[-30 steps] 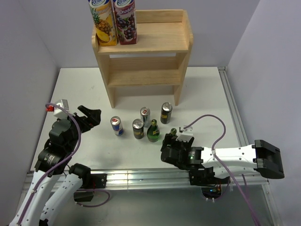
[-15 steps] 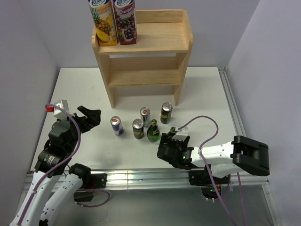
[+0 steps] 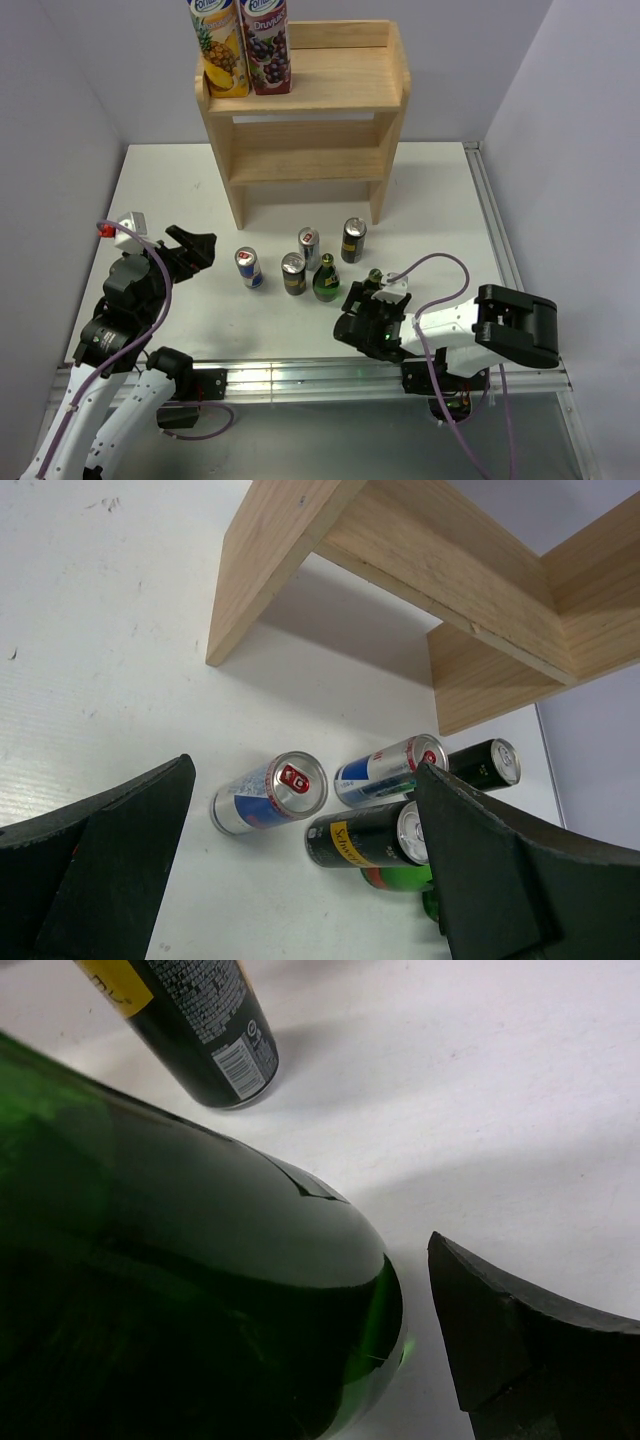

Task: Place and organize the beverage onto the shelf

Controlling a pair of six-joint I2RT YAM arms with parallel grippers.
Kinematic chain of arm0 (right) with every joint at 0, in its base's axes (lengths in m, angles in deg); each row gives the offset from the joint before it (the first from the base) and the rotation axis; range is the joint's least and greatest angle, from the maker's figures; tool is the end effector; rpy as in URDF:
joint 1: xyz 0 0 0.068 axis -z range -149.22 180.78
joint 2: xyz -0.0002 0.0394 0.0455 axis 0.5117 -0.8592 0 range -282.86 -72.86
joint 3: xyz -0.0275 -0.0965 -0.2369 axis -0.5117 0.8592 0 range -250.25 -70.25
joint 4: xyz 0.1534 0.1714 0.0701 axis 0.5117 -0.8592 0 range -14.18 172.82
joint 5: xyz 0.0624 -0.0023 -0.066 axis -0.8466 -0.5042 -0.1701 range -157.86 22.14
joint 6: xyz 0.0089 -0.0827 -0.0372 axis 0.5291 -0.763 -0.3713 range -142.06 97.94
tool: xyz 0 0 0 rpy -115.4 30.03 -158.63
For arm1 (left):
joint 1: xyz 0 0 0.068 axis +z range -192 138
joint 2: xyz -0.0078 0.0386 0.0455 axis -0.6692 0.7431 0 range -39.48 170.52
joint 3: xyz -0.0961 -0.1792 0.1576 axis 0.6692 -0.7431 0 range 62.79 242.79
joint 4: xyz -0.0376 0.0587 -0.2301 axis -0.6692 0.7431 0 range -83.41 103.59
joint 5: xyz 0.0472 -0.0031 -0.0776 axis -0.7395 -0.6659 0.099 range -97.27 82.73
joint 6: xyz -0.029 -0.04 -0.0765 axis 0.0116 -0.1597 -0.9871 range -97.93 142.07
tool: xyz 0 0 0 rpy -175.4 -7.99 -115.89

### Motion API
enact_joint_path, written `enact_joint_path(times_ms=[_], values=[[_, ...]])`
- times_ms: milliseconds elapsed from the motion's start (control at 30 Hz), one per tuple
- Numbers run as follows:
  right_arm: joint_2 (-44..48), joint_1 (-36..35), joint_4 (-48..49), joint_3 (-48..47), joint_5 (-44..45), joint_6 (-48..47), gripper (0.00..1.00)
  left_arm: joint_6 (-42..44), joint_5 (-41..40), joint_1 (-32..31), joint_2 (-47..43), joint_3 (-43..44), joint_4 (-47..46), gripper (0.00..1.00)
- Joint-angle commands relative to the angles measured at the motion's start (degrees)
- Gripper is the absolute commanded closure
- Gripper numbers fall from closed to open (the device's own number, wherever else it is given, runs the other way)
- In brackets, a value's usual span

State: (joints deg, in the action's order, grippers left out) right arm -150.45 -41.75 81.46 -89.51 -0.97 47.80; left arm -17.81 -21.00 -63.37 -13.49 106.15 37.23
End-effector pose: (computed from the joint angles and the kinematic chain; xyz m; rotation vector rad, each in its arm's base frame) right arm 0.1281 0.1568 0.1062 0.2936 1.8947 0.0821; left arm 0.1381 -0.0333 0.3106 -0.4643 1.7694 -0.5455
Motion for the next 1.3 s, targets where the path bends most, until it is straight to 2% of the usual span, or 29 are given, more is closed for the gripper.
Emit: enact_joint_path(times_ms=[0,133,200,233,267,333,400,433,467,600,733,833,1100,1267], values=[[-1.7,-0.7,0.0,-0.2,8.1,2.9,0.0,0.9,1.1,-0.2,-0.8,-0.1,-2.6,0.01],[-3.5,-0.8,1.2,-1.5,8.9,0.4,0.02,0.8,1.0,-0.2,-0.6,0.0,-2.6,0.01],[-4.2,-0.8,1.2,-1.7,8.9,-0.3,0.07,0.8,1.1,-0.2,-0.5,0.0,-2.5,0.01],[-4.6,-0.8,2.9,-1.9,8.9,-0.3,0.1,0.8,1.1,-0.2,-0.6,0.0,-2.5,0.01],[-5.4,-0.8,2.8,-2.1,9.0,-0.3,0.18,0.9,1.1,-0.2,-0.6,0.0,-2.5,0.01],[-6.4,-0.9,1.9,-2.9,9.0,0.8,0.27,0.9,1.1,-0.2,-0.5,0.0,-2.5,0.01],[-7.9,-0.8,1.8,-3.5,9.0,1.1,0.42,0.9,1.1,-0.2,-0.5,0.0,-2.5,0.01],[-8.4,-0.9,0.6,-4.0,9.0,1.8,0.6,0.9,1.1,-0.1,-0.5,0.1,-2.5,0.01],[-9.3,-0.9,-1.2,-4.5,9.0,3.8,1.0,0.8,1.1,-0.2,-0.5,0.0,-2.5,0.01],[-12.1,-1.5,-10.6,-8.0,9.7,11.2,1.0,0.9,1.1,-0.2,-0.6,0.0,-2.5,0.01],[-12.8,-4.1,-25.1,-12.6,10.0,22.2,1.0,0.9,1.2,-0.2,-0.4,0.0,-2.5,0.01],[-11.5,-5.9,-31.8,-15.7,9.6,24.3,1.0,0.9,1.3,-0.2,-0.2,0.0,-2.6,0.01],[-2.1,-9.6,-41.4,-21.9,10.7,22.3,1.0,1.0,1.3,-0.2,-0.5,0.0,-2.6,0.01],[4.0,-10.0,-42.1,-26.6,11.7,12.2,1.0,0.9,1.1,-0.2,-0.7,0.0,-2.6,0.01]])
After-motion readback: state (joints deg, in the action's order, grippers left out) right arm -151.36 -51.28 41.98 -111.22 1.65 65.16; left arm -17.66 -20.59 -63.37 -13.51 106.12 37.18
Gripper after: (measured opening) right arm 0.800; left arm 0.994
